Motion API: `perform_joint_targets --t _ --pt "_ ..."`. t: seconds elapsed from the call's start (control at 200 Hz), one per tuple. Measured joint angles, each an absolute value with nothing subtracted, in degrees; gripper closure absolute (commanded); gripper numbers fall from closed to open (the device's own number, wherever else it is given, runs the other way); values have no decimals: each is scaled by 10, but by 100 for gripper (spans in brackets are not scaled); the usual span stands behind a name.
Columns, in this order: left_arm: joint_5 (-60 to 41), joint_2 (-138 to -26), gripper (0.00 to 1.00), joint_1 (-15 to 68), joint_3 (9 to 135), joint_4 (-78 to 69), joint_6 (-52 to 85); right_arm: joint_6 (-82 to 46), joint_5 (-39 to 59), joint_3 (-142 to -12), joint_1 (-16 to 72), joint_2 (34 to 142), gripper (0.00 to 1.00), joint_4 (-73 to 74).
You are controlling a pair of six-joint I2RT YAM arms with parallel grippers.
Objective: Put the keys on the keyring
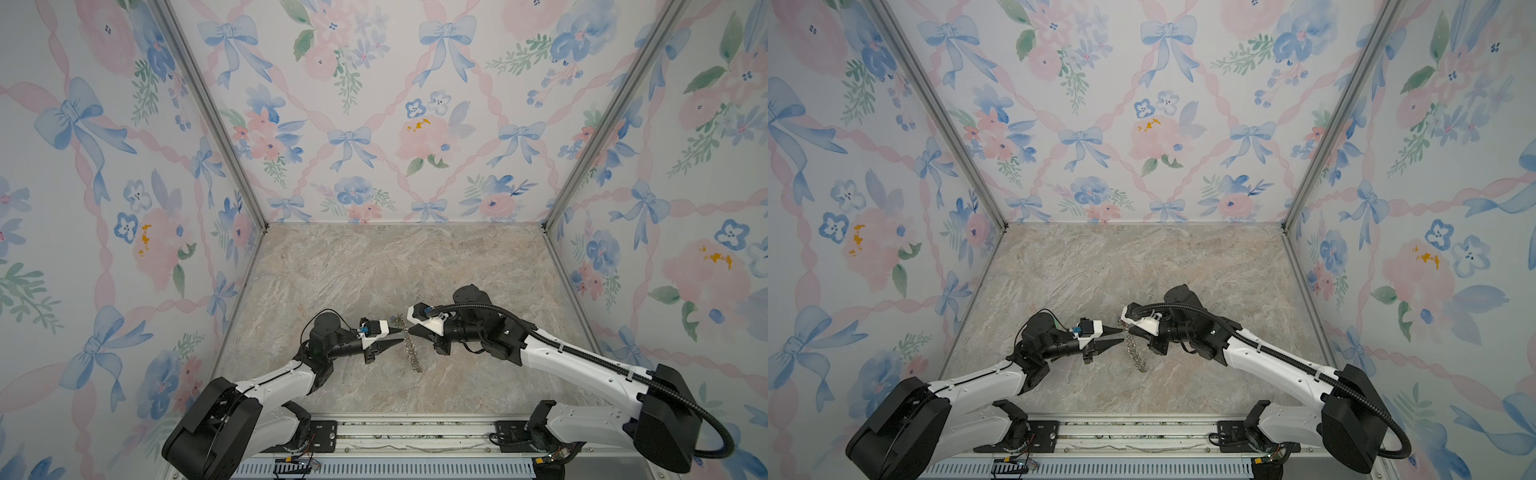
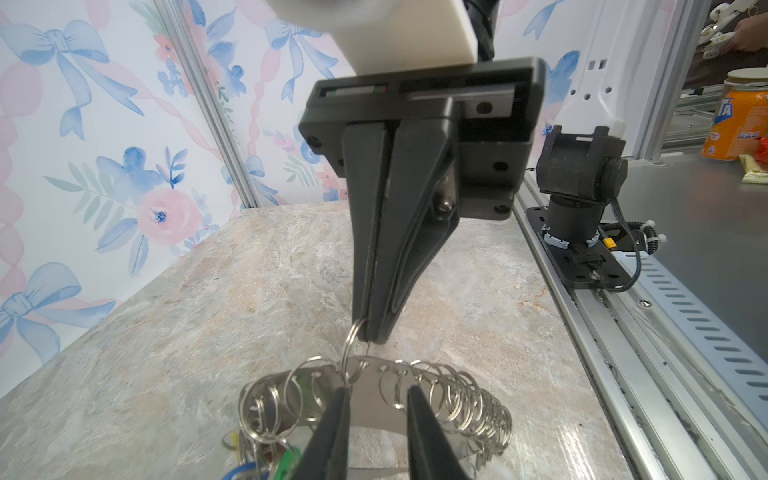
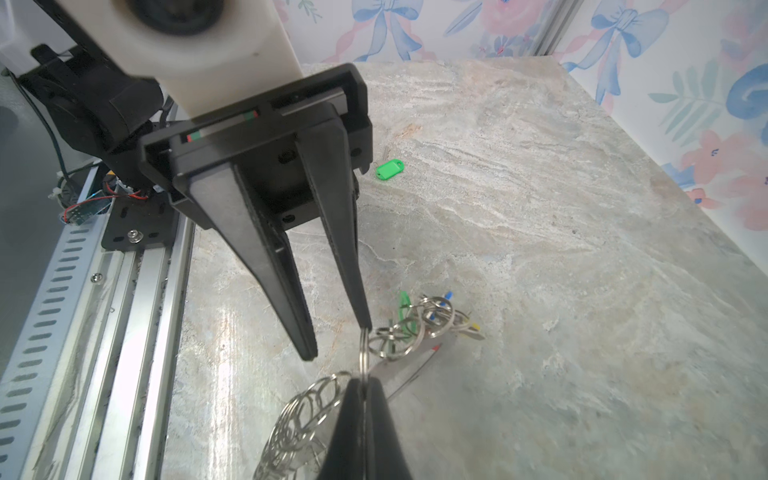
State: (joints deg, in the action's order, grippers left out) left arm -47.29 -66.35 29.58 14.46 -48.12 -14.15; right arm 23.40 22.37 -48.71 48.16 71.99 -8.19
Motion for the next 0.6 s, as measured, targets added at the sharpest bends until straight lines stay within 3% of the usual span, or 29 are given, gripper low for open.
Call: perform_joint_targets --t 0.6 --pt "-498 -691 78 295 146 -466 -139 274 174 -506 505 743 100 -161"
